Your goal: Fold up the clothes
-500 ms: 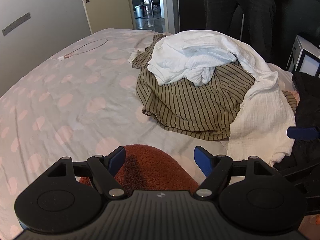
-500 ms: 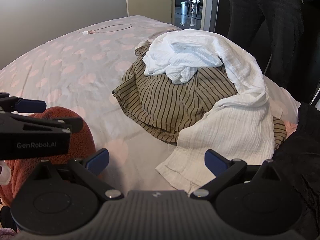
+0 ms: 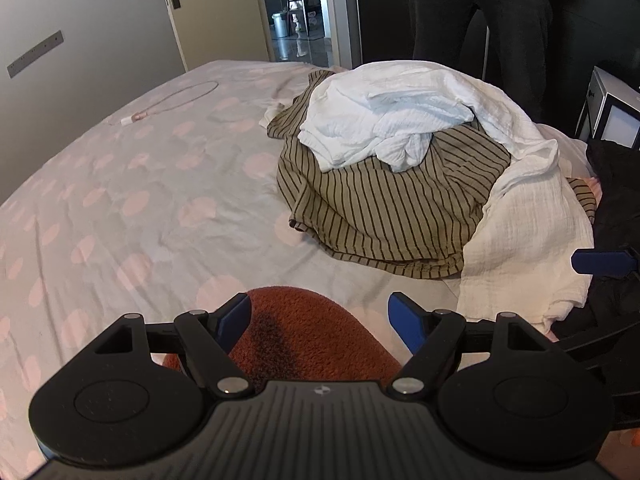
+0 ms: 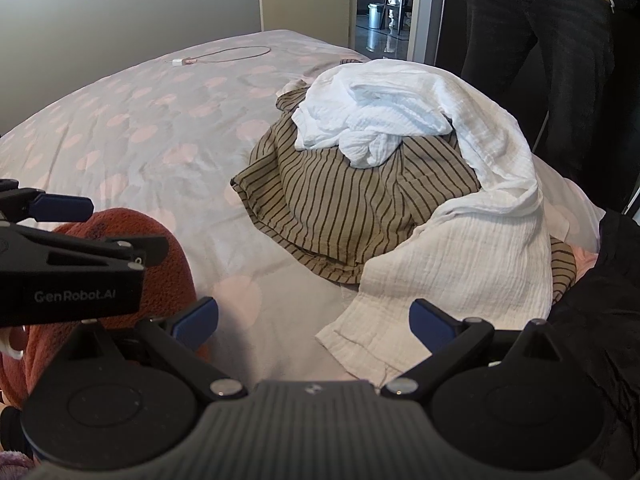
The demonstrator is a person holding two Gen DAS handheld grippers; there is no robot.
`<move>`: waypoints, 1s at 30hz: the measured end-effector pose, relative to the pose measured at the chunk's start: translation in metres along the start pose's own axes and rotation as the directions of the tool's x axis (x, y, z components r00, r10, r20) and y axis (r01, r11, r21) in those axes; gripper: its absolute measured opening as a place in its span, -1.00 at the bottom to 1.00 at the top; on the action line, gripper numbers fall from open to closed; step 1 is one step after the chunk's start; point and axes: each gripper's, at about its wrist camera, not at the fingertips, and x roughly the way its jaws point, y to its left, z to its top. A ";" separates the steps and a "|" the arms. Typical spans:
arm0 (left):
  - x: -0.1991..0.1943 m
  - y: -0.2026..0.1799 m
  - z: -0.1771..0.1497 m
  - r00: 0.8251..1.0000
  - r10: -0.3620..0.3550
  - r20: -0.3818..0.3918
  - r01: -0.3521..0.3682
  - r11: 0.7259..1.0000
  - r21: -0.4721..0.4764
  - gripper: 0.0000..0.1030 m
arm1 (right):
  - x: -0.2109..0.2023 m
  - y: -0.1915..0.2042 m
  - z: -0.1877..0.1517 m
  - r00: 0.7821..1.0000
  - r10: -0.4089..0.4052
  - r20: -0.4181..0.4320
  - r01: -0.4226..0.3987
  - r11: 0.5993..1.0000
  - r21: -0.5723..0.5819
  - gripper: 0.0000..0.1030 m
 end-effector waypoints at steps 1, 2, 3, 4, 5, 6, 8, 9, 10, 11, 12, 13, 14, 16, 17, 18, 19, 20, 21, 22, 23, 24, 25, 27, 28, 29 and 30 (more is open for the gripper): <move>0.000 0.000 -0.001 1.000 -0.003 0.003 0.003 1.000 -0.002 0.73 | 0.000 0.000 0.000 1.000 0.000 0.001 0.000 1.000 0.000 0.99; 0.000 0.000 -0.002 1.000 -0.011 0.003 0.011 1.000 -0.005 0.73 | 0.000 0.000 0.001 1.000 -0.001 0.001 0.001 1.000 0.001 0.99; 0.000 0.001 -0.002 1.000 -0.018 0.003 0.018 1.000 -0.008 0.73 | 0.000 0.000 0.001 1.000 0.000 0.001 0.000 1.000 0.000 0.99; -0.001 0.001 -0.003 1.000 -0.021 0.003 0.021 1.000 -0.007 0.73 | 0.000 0.000 0.001 1.000 0.000 0.001 0.000 1.000 0.000 0.99; -0.001 0.001 -0.003 1.000 -0.023 0.002 0.023 1.000 -0.005 0.73 | 0.000 0.000 0.002 1.000 0.001 0.001 -0.001 1.000 0.000 0.99; -0.001 0.001 -0.003 1.000 -0.019 0.002 0.019 1.000 -0.004 0.73 | 0.000 0.000 0.002 1.000 0.001 0.002 -0.001 1.000 -0.001 0.99; -0.001 0.001 -0.003 1.000 -0.010 0.003 0.010 1.000 -0.002 0.73 | 0.000 0.000 0.002 1.000 0.002 0.002 -0.002 1.000 -0.001 0.99; -0.001 0.002 -0.003 1.000 -0.006 0.001 0.006 1.000 -0.001 0.73 | 0.000 0.000 0.002 1.000 0.003 0.002 -0.003 1.000 -0.002 0.99; -0.001 0.002 -0.003 1.000 -0.003 -0.001 0.003 1.000 0.000 0.73 | 0.000 0.000 0.001 1.000 0.004 0.002 -0.004 1.000 -0.004 0.99; -0.001 0.002 -0.003 1.000 0.001 -0.003 -0.001 1.000 0.001 0.73 | 0.000 0.001 0.001 1.000 0.005 0.003 -0.005 1.000 -0.006 0.99; -0.001 0.003 -0.003 1.000 0.000 -0.004 0.000 1.000 -0.002 0.73 | 0.000 0.001 0.001 1.000 0.005 0.003 -0.005 1.000 -0.008 0.99; 0.000 0.003 -0.004 1.000 0.001 -0.006 -0.001 1.000 -0.004 0.73 | 0.001 0.001 0.001 1.000 0.006 0.002 -0.006 1.000 -0.009 0.99; 0.000 0.003 -0.004 1.000 0.003 -0.007 -0.003 1.000 -0.006 0.73 | 0.001 0.001 0.001 1.000 0.007 0.002 -0.007 1.000 -0.009 0.99; 0.000 0.003 -0.004 1.000 0.001 -0.009 -0.001 1.000 -0.006 0.73 | 0.001 0.001 0.001 1.000 0.008 0.001 -0.008 1.000 -0.012 0.99; 0.000 0.003 -0.004 1.000 0.001 -0.010 -0.001 1.000 -0.006 0.73 | 0.001 0.001 0.000 1.000 0.008 0.001 -0.008 1.000 -0.013 0.99; 0.001 0.003 -0.004 1.000 0.001 -0.010 -0.001 1.000 -0.006 0.73 | 0.001 0.001 0.000 1.000 0.008 0.002 -0.008 1.000 -0.014 0.99; 0.001 0.003 -0.004 1.000 0.001 -0.011 -0.001 1.000 -0.007 0.73 | 0.001 0.001 0.000 1.000 0.009 0.001 -0.009 1.000 -0.014 0.99; 0.000 0.004 -0.005 1.000 0.000 -0.011 0.000 1.000 -0.008 0.73 | 0.001 0.001 -0.001 1.000 0.009 0.002 -0.009 1.000 -0.015 0.99; 0.000 0.004 -0.005 1.000 -0.001 -0.011 0.001 1.000 -0.009 0.73 | 0.001 0.001 -0.001 1.000 0.009 0.003 -0.009 1.000 -0.015 0.99; 0.000 0.004 -0.005 1.000 -0.001 -0.012 0.001 1.000 -0.010 0.73 | 0.001 0.001 -0.001 1.000 0.009 0.003 -0.009 1.000 -0.016 0.99; 0.001 0.004 -0.005 1.000 -0.002 -0.012 0.002 1.000 -0.011 0.73 | 0.001 0.001 -0.001 1.000 0.008 0.003 -0.008 1.000 -0.016 0.99; 0.000 0.004 -0.006 1.000 -0.002 -0.012 0.002 1.000 -0.012 0.73 | 0.001 0.001 -0.001 1.000 0.008 0.004 -0.008 1.000 -0.017 0.99; 0.000 0.004 -0.006 1.000 -0.002 -0.013 0.001 1.000 -0.013 0.73 | 0.002 0.002 -0.001 1.000 0.008 0.004 -0.008 1.000 -0.017 0.99; 0.000 0.004 -0.006 1.000 -0.001 -0.014 0.001 1.000 -0.014 0.73 | 0.002 0.002 -0.002 1.000 0.009 0.003 -0.009 1.000 -0.017 0.99; 0.000 0.004 -0.006 1.000 -0.001 -0.014 0.001 1.000 -0.014 0.73 | 0.002 0.002 -0.002 1.000 0.009 0.003 -0.009 1.000 -0.017 0.99; 0.000 0.004 -0.006 1.000 -0.001 -0.014 0.001 1.000 -0.015 0.73 | 0.002 0.002 -0.002 1.000 0.010 0.003 -0.010 1.000 -0.017 0.99; 0.000 0.004 -0.006 1.000 -0.001 -0.014 0.000 1.000 -0.015 0.73 | 0.002 0.002 -0.002 1.000 0.011 0.004 -0.011 1.000 -0.017 0.99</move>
